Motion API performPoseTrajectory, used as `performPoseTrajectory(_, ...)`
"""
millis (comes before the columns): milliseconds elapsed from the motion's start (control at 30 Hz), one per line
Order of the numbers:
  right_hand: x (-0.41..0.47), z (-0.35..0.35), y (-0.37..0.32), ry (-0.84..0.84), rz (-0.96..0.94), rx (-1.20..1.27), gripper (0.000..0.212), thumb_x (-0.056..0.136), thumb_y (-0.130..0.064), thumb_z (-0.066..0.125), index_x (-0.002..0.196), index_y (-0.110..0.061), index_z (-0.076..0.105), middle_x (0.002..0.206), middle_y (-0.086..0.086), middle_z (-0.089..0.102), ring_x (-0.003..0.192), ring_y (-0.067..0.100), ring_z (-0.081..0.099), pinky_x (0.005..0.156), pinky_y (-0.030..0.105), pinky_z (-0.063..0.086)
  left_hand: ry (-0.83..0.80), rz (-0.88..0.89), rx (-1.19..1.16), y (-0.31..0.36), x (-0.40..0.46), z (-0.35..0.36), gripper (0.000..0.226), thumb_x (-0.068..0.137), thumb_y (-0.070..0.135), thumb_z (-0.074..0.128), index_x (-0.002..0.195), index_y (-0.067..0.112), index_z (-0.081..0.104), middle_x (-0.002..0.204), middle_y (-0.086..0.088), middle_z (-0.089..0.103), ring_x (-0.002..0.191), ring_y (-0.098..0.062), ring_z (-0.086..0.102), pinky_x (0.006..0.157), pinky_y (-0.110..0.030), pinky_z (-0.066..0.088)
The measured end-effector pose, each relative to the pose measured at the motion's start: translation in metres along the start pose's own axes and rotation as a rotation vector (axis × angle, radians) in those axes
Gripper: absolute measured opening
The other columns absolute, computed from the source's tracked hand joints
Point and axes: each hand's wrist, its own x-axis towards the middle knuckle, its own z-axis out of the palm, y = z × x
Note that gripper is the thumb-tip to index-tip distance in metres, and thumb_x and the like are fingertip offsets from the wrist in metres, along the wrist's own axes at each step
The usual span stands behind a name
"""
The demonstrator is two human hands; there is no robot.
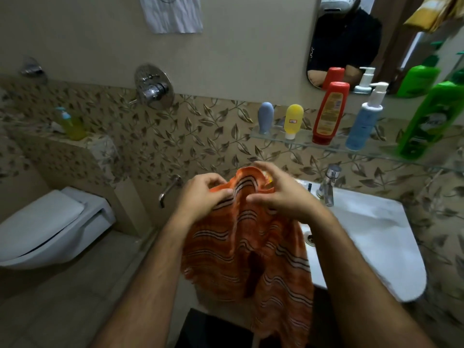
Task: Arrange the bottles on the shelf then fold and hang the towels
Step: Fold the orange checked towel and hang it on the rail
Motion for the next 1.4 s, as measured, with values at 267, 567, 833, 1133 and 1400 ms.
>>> performPoseTrajectory(267, 0.004, 0.002, 0.005, -0.195, 0.020, 0.081, 0.023, 0.084, -0.026, 0.076, 0.085, -0.005, 0.069, 0.075, 0.005, 0.068, 0.069, 0.016, 0.065, 0.068, 0.035, 0.053, -0.294, 0.164, -0.099, 0.003, -0.008, -0.012, 0.011, 0.074, 0.033, 0.082, 0.081, 0.033, 0.074, 0.077, 0.011, 0.072, 0.073, -0.003, 0.066, 0.068, -0.022, 0.051)
performPoseTrajectory(567, 0.006, -0.014, 0.011, -0.118, 0.168, 0.296, 0.015, 0.089, -0.019, 0.070, 0.091, -0.003, 0.067, 0.087, 0.019, 0.070, 0.079, 0.031, 0.067, 0.080, 0.045, 0.057, -0.162, -0.219, -0.865, -0.053, -0.021, -0.020, 0.048, 0.057, 0.042, 0.092, 0.088, 0.009, 0.076, 0.091, -0.020, 0.074, 0.075, -0.026, 0.072, 0.065, -0.033, 0.060)
performPoseTrajectory(833, 0.025, -0.002, 0.025, 0.451, 0.246, -0.280, 0.027, 0.085, -0.026, 0.071, 0.107, -0.011, 0.073, 0.108, 0.010, 0.073, 0.104, 0.028, 0.065, 0.087, 0.034, 0.051, 0.598, -0.332, -0.328, -0.061, -0.016, -0.016, 0.008, 0.081, 0.021, 0.075, 0.078, 0.017, 0.069, 0.071, 0.003, 0.067, 0.067, -0.014, 0.062, 0.061, -0.022, 0.045)
performPoseTrajectory(1133, 0.020, 0.026, -0.005, 0.405, 0.068, -0.089, 0.016, 0.088, -0.028, 0.070, 0.083, -0.014, 0.074, 0.083, -0.003, 0.072, 0.085, 0.015, 0.067, 0.079, 0.037, 0.055, 0.577, -0.247, -0.111, -0.059, -0.026, 0.004, 0.019, 0.079, 0.038, 0.072, 0.087, 0.021, 0.075, 0.078, 0.008, 0.072, 0.076, -0.016, 0.067, 0.069, -0.031, 0.053)
performPoseTrajectory(1400, 0.010, 0.047, -0.017, 0.082, -0.113, 0.114, 0.009, 0.089, -0.013, 0.070, 0.085, -0.005, 0.073, 0.075, 0.001, 0.070, 0.071, 0.007, 0.062, 0.069, 0.025, 0.049, 0.063, -0.007, -0.447, -0.040, -0.034, 0.029, 0.057, 0.082, 0.016, 0.074, 0.131, 0.040, 0.058, 0.098, 0.017, 0.070, 0.087, -0.004, 0.068, 0.081, -0.023, 0.055)
